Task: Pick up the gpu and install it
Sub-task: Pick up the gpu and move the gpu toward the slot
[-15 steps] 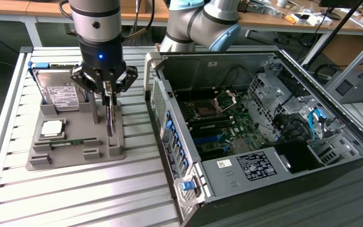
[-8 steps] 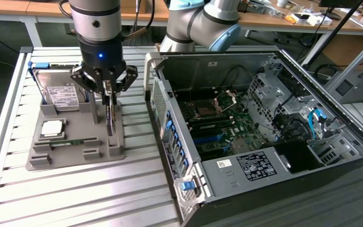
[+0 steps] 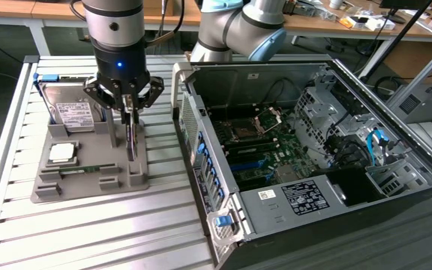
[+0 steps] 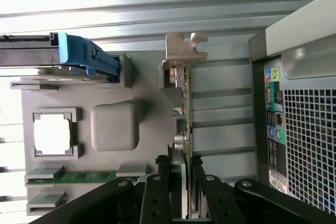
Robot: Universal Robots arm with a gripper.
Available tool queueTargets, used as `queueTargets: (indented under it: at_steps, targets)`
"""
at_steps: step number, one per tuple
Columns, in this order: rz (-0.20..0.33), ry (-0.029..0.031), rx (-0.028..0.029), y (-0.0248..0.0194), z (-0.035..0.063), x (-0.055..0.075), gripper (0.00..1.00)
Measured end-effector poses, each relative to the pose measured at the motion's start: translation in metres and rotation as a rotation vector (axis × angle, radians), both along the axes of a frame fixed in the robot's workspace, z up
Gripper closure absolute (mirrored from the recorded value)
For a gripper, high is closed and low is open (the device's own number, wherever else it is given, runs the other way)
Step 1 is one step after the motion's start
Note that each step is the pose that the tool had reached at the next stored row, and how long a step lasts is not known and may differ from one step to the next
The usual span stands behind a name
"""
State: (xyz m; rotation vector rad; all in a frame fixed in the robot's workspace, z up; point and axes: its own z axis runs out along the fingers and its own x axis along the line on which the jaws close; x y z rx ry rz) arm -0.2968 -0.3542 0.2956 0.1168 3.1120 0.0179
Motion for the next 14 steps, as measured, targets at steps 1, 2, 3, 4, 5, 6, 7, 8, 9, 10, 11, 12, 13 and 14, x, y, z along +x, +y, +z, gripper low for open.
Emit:
queueTargets:
  at_steps: [1,2,3,4,5,6,7,8,9,10,11,12,13,14]
  targets:
    - [0.0,0.0,0.0,0.0,0.0001,0.0,0.73]
    - [0.0,0.0,0.0,0.0,0.0003,0.0,0.73]
    - [0.0,0.0,0.0,0.0,0.0005,0.0,0.73]
    - [0.0,0.0,0.0,0.0,0.0007,0.0,0.73]
    - [0.0,0.0,0.0,0.0,0.0012,0.0,0.73]
    - [0.0,0.0,0.0,0.0,0.0016,0.0,0.73]
    - [0.0,0.0,0.0,0.0,0.0018,0.0,0.73]
    - [0.0,0.0,0.0,0.0,0.0019,0.0,0.73]
    - [0.0,0.0,0.0,0.0,0.0021,0.0,0.73]
    - [0.0,0.0001,0.0,0.0,0.0024,0.0,0.73]
    - [0.0,0.0,0.0001,0.0,0.0028,0.0,0.73]
    - [0.0,-0.0001,0.0,0.0,0.003,0.0,0.73]
    - [0.0,0.0,0.0,0.0,0.0032,0.0,0.73]
    - [0.0,0.0,0.0,0.0,0.0034,0.0,0.73]
